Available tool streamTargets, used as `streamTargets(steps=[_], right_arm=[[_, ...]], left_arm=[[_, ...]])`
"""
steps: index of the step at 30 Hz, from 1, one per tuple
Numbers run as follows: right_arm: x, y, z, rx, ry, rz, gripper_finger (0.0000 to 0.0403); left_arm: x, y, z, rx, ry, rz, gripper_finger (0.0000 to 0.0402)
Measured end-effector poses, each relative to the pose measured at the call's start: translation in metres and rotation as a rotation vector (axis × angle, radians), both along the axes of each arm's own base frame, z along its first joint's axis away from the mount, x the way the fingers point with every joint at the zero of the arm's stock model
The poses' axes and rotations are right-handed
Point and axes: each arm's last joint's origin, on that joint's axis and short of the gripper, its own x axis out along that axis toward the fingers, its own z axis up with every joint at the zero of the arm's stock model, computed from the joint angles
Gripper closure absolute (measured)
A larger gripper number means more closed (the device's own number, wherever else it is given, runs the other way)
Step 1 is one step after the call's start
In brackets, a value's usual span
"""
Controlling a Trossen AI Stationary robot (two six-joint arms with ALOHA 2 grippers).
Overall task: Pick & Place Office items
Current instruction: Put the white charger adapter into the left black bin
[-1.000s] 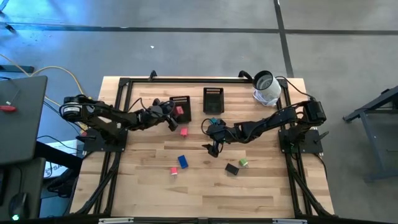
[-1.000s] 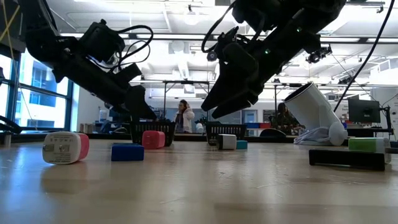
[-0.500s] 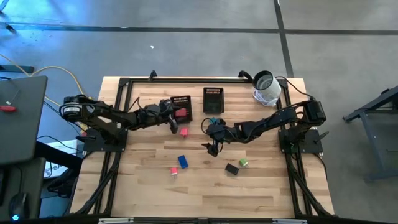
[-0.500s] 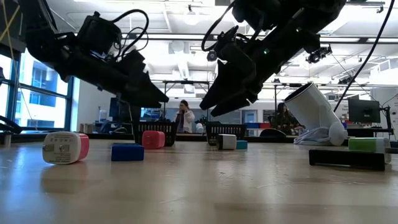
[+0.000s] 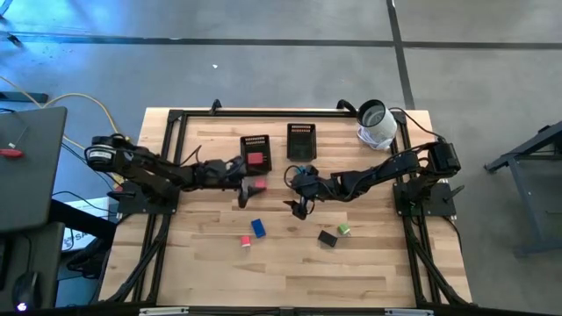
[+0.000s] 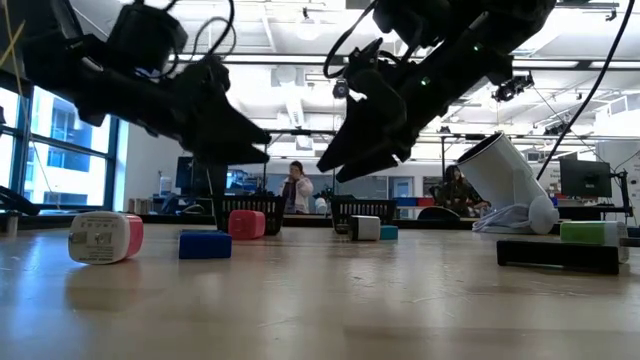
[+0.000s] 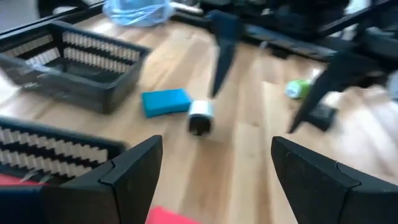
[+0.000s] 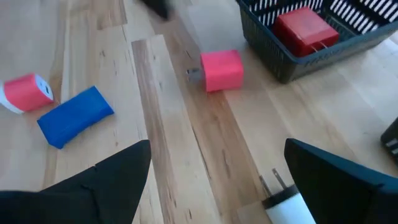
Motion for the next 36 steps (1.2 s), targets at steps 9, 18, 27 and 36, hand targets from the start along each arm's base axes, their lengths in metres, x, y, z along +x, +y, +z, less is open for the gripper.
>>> streamTargets(steps=[9,18,27,36], right_arm=[[0.003,0.005,0.004,0.035,-0.051,0.034,0.0046],[0.007,0.029,0.016,0.133,-0.186,0.178,0.0046],[0.010,0.043,0.027,0.068,-0.306,0.254,0.0046],[0.009,0.043,0.024,0.069,-0.275,0.247,0.0046]], left_arm=[[0.000,-0.039,0.011,-0.004,-0.110,-0.162,0.0108],[-0.006,-0.069,0.007,-0.008,-0.078,-0.211,0.0108],[-0.009,-0.080,0.008,0.025,-0.084,-0.154,0.0108],[-0.009,-0.081,0.008,0.024,-0.084,-0.152,0.0108]])
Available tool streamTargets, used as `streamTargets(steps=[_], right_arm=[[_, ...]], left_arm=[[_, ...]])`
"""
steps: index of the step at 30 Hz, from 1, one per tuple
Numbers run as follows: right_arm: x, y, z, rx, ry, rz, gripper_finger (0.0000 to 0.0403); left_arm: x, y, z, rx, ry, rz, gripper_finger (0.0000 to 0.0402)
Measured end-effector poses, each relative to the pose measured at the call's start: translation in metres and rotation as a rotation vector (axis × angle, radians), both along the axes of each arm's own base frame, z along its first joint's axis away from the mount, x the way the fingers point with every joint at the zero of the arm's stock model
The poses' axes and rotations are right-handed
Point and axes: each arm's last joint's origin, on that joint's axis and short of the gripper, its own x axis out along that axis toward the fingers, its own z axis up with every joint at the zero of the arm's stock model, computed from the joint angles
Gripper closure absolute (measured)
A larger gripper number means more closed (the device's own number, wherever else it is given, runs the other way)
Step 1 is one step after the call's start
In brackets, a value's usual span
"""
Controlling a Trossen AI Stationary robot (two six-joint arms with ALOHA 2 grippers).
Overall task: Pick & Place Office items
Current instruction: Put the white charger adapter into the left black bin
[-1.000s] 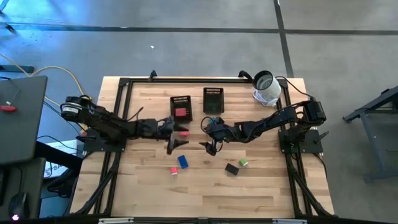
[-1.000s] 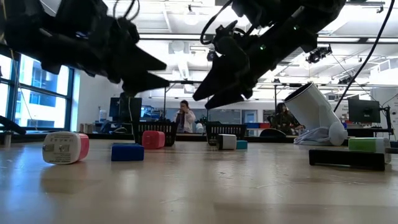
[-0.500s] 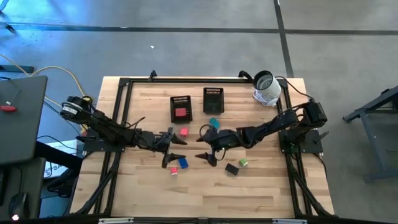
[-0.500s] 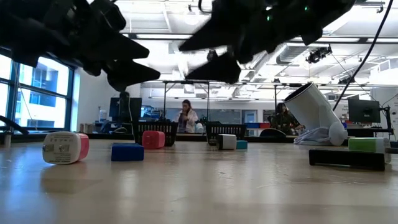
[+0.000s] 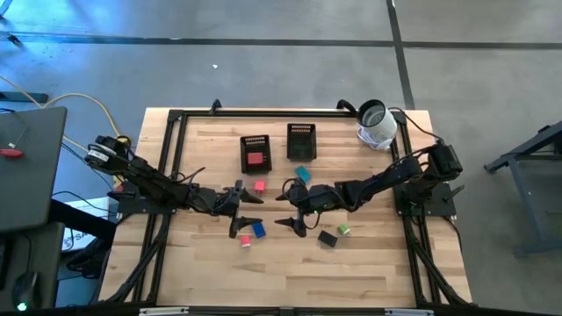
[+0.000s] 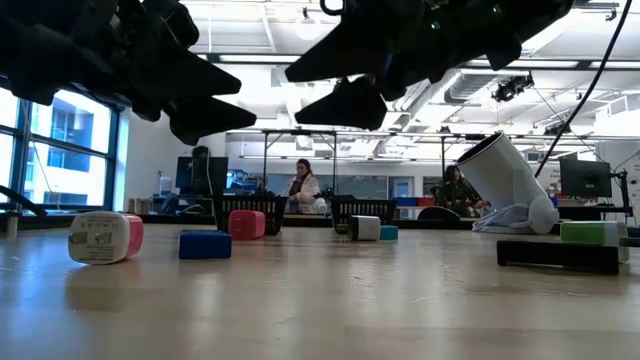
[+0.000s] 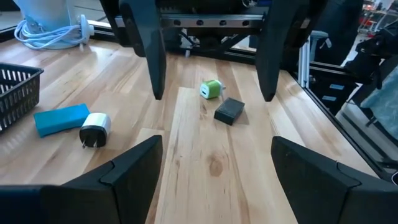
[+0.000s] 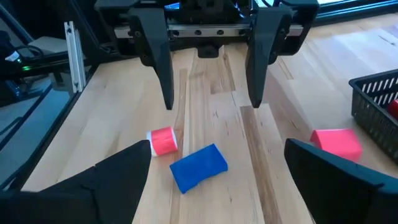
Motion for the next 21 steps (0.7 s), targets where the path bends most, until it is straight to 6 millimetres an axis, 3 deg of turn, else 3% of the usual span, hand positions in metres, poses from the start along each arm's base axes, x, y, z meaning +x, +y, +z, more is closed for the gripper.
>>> streamTargets(steps=[11,21], right_arm=[[0.0008,0.0003,0.0023,0.006,-0.025,0.000,0.0098],[0.0013,0.0001,0.0035,-0.007,-0.039,0.005,0.0104]], left_arm=[[0.0005,0.0017,0.0000,0.005,0.000,0.006,0.0108],[0.0006,0.0020,-0.0004,-0.002,0.004,0.000,0.0108]])
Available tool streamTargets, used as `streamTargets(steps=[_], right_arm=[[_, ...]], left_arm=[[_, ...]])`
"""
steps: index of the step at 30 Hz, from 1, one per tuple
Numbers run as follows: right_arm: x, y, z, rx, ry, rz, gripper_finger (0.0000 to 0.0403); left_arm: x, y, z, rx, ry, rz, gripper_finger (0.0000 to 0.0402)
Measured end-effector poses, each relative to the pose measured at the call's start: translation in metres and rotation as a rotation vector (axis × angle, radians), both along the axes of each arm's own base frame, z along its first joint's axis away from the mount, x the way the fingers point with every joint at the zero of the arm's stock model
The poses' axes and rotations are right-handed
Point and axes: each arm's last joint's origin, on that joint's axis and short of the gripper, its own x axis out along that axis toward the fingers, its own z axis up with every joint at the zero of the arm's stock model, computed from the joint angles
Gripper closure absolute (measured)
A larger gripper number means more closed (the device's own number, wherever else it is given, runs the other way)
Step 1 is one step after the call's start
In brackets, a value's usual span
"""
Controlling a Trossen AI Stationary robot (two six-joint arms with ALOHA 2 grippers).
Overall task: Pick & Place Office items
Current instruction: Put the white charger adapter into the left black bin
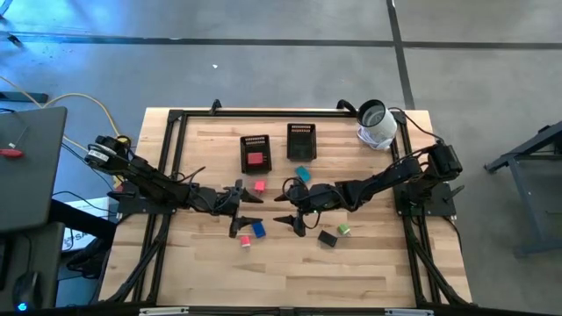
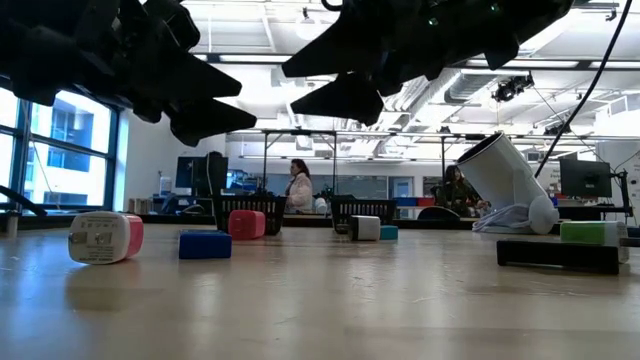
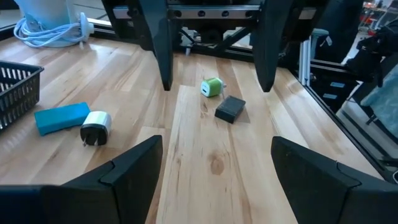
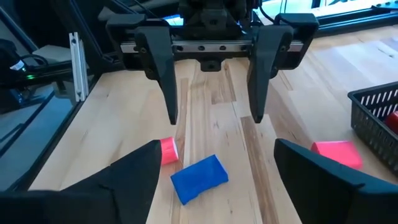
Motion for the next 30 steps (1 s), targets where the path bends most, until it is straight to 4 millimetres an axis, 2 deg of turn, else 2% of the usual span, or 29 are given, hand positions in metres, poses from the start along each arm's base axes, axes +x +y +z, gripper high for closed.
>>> streamTargets(steps=[4,8,15,30], right_arm=[[-0.001,0.000,-0.003,-0.020,0.035,0.004,0.0104],[-0.007,-0.003,-0.016,-0.060,0.177,-0.031,0.0104],[-0.020,-0.024,-0.036,-0.157,0.435,-0.157,0.0104],[-0.021,-0.071,-0.040,-0.227,0.505,-0.226,0.0104]], left_arm=[[0.000,0.000,0.001,0.002,-0.007,-0.002,0.0108],[0.000,0.002,-0.004,0.022,0.041,0.003,0.0108],[0.001,0.010,-0.008,0.026,0.078,0.040,0.0109],[0.001,0.010,-0.008,0.028,0.077,0.041,0.0109]])
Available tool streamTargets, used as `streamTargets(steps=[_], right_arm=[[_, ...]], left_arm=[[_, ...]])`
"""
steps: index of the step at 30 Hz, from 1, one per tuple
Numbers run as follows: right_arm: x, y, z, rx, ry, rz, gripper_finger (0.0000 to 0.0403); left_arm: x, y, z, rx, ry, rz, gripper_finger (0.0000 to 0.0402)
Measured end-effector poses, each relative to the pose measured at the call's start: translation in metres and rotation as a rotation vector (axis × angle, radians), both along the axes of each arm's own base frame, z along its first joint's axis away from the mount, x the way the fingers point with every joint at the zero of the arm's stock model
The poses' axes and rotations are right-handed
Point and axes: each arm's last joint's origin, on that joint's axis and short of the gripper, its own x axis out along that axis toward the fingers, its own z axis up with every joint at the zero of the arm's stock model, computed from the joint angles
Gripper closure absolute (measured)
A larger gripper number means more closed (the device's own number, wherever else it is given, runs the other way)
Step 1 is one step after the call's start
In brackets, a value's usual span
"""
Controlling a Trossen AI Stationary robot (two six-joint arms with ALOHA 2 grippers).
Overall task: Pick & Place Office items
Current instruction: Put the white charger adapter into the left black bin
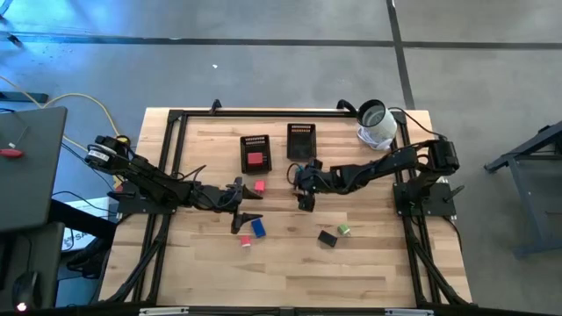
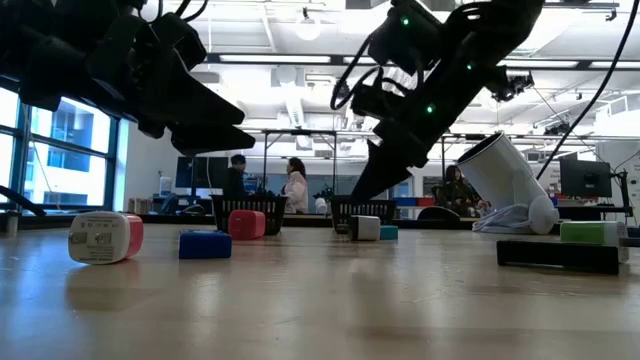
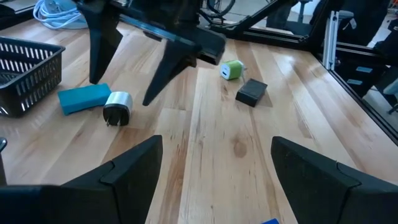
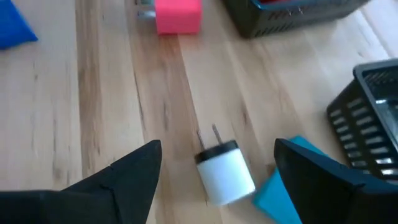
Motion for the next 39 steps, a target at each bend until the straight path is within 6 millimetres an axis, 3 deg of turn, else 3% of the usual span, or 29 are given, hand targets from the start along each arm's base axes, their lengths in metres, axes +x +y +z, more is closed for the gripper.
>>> streamTargets(steps=[13,26,33,39], right_arm=[[-0.003,-0.008,-0.003,0.068,0.041,0.024,0.0104],[0.002,-0.009,-0.025,0.083,0.086,0.028,0.0104],[0.002,-0.009,-0.025,0.082,0.083,0.028,0.0105],[0.002,-0.009,-0.025,0.080,0.083,0.030,0.0129]], left_arm=[[0.000,0.000,0.000,0.008,0.004,0.001,0.0109],[0.000,0.000,0.000,0.012,0.003,0.003,0.0108],[0.000,0.003,0.000,0.098,0.000,0.073,0.0108],[0.000,0.005,0.001,0.172,-0.001,0.146,0.0108]])
